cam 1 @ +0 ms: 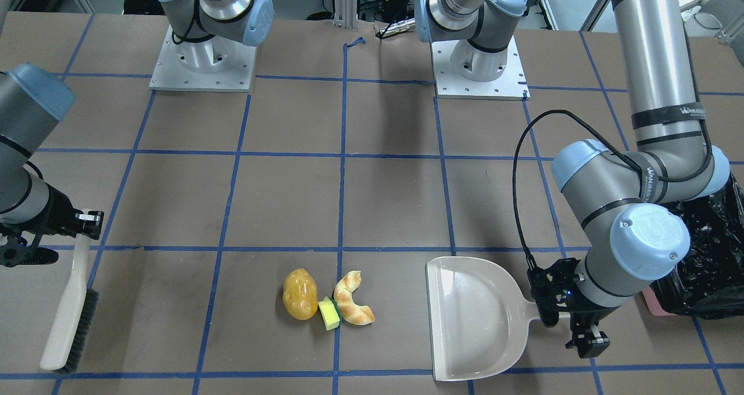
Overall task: Sweep and dump trash into bin
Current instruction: 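Lift the white brush with the right gripper and carry it toward the debris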
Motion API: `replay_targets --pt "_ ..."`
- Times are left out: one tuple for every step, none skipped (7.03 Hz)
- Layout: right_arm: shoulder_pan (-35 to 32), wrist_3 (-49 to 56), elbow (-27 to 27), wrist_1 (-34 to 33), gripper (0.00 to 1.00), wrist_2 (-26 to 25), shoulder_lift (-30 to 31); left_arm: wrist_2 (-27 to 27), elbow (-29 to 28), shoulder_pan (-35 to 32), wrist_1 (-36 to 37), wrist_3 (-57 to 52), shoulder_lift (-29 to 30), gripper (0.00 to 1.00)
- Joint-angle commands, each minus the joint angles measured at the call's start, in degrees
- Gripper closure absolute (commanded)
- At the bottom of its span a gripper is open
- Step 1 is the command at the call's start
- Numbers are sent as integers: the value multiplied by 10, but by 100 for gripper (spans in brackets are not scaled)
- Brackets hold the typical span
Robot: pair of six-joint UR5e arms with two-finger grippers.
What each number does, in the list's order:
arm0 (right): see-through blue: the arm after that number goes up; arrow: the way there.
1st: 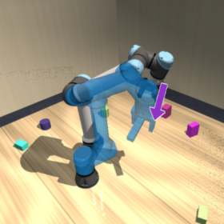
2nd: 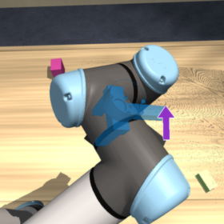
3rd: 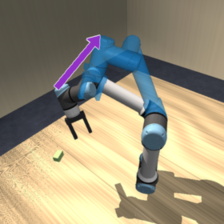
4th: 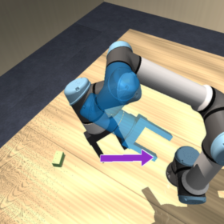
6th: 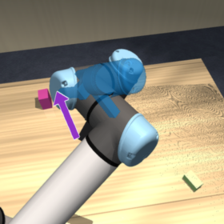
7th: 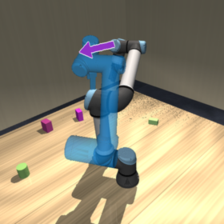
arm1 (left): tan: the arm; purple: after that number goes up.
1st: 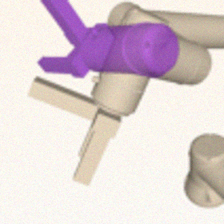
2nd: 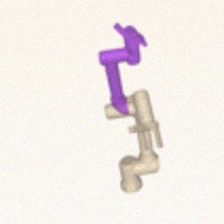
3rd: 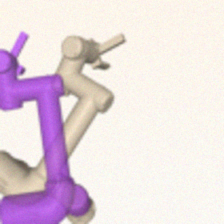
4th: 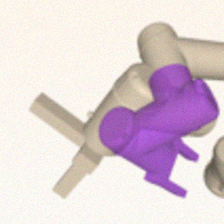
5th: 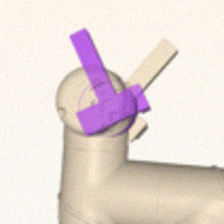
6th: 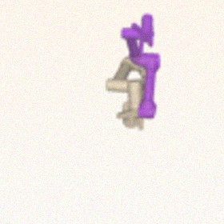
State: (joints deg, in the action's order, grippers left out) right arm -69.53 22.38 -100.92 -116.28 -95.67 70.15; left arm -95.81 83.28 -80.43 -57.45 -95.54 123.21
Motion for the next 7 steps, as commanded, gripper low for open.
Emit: replay_targets --pt "-45 -37 8 6 94 -39 12 -2 -1 2 -13 -2 5 2" --pt "-88 -71 8 6 94 -77 12 -2 -1 4 -19 -10 6 2" --pt "-132 -75 8 5 94 -119 11 -2 -1 4 -24 -19 7 3" --pt "-163 -122 9 21 94 -132 11 -3 -2 7 -41 -19 9 7" --pt "-190 -174 18 47 95 -129 10 -3 -2 7 -44 -19 8 14" --pt "-215 -249 34 87 96 -124 7 -1 -2 8 -42 -20 10 23" --pt "-234 -294 37 110 97 -114 7 -1 -3 8 -39 -21 11 29"
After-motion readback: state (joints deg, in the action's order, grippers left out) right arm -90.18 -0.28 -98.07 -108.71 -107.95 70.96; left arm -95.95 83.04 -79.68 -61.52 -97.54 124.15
